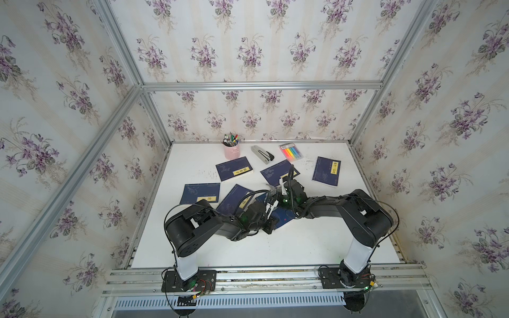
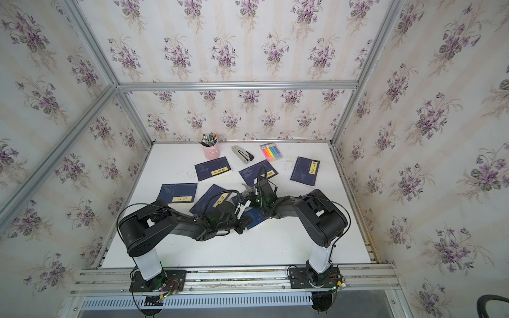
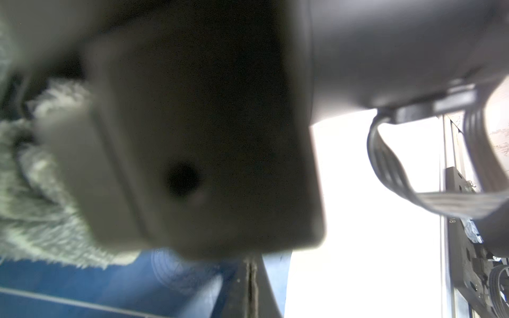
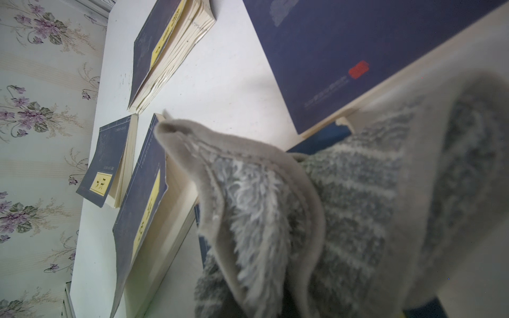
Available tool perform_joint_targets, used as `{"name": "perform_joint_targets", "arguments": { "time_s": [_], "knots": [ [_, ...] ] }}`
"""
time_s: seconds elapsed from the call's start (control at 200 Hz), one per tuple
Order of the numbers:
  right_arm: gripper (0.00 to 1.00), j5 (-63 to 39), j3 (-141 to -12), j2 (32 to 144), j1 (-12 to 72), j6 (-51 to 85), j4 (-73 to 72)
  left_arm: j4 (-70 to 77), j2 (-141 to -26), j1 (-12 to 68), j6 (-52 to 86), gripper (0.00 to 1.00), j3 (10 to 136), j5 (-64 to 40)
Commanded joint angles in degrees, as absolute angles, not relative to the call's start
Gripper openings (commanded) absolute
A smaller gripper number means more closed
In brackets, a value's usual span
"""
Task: Wipe the cover of the book
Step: Wipe the dirt from the cover of the book.
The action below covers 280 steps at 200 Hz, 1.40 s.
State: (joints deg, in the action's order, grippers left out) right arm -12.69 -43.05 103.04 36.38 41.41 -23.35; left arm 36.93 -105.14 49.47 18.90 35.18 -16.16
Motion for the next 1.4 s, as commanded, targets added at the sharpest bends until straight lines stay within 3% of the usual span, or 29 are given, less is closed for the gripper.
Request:
{"name": "perform_joint_targets", "arguments": {
  "time_s": [0.0, 0.275, 0.57, 0.864, 1.134, 1.394],
  "knots": [
    [0.0, -18.87, -42.79, 103.75, 36.91, 40.94, -22.24, 19.35, -106.7, 49.33, 18.56, 0.0, 34.45, -12.51],
    [0.0, -15.02, -42.24, 102.89, 35.76, 39.5, -18.57, 19.17, -106.06, 49.22, 18.81, 0.0, 33.93, -11.89],
    [0.0, -11.51, -36.68, 96.79, 27.67, 39.81, -16.57, 19.47, -105.03, 49.13, 19.16, 0.0, 32.75, -11.15],
    [0.0, -6.69, -36.65, 92.63, 27.33, 37.98, -11.54, 19.26, -103.92, 47.33, 18.3, 0.0, 31.05, -11.07],
    [0.0, -12.51, -37.8, 90.85, 28.52, 38.34, -18.85, 17.86, -104.88, 47.37, 17.31, 0.0, 31.82, -10.99],
    [0.0, -16.24, -44.21, 99.89, 33.28, 37.97, -20.56, 17.41, -104.94, 47.32, 17.01, 0.0, 32.1, -11.07]
  ]
}}
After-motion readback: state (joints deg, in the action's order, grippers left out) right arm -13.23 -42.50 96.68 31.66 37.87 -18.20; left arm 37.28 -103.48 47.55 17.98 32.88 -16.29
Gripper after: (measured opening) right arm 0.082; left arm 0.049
